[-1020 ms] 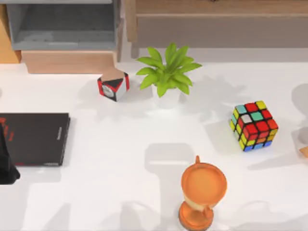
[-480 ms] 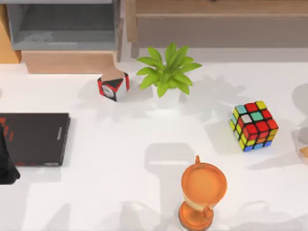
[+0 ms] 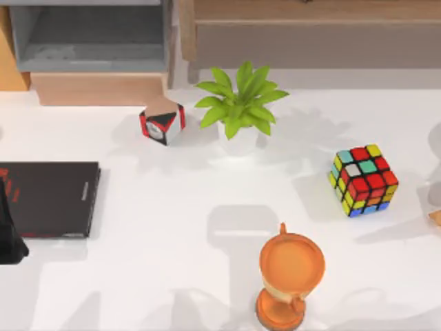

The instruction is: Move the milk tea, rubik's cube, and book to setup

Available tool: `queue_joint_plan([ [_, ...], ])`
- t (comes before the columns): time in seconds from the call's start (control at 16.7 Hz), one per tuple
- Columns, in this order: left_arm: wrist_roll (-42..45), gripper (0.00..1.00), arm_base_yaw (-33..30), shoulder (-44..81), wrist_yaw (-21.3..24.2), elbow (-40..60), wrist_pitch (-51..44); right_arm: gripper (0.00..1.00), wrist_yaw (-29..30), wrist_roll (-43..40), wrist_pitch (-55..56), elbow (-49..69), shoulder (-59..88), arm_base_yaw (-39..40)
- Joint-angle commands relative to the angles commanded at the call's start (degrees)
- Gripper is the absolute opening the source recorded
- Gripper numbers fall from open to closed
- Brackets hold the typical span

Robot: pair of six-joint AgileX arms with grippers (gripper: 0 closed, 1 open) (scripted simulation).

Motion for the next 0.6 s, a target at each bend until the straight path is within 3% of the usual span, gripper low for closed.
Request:
queue_joint_plan([
  [0.6, 0.0, 1.0, 0.0, 0.0, 0.0, 0.0, 0.0, 1.0, -2.52, -0.35, 3.37, 1.89, -1.44, -0.46],
])
